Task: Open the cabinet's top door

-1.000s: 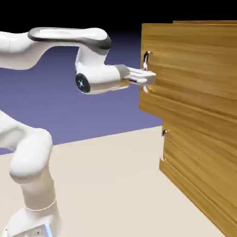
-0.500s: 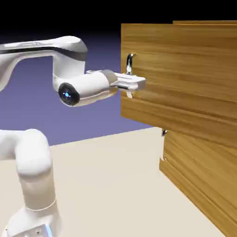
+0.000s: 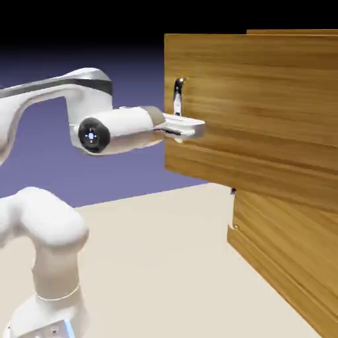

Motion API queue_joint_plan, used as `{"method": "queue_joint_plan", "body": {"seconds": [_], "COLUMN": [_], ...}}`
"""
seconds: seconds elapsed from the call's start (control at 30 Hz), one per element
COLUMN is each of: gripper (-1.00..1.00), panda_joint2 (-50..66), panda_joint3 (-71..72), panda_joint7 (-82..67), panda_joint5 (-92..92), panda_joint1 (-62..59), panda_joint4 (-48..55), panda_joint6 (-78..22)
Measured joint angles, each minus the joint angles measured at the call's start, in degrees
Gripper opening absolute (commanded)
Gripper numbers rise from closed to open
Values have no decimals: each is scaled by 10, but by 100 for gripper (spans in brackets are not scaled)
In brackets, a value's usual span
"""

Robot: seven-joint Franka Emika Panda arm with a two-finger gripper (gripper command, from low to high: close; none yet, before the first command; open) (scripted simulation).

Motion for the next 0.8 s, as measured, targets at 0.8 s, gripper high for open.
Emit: {"method": "queue_joint_plan", "body": {"seconds": [0.8], "gripper": [-100], "panda_joint2": [-190], "panda_joint3": [-218], "panda_joint7": [93], "panda_joint5": [-273], "panda_joint1": [-151], "panda_joint4": [22], "panda_joint6": [-375]}}
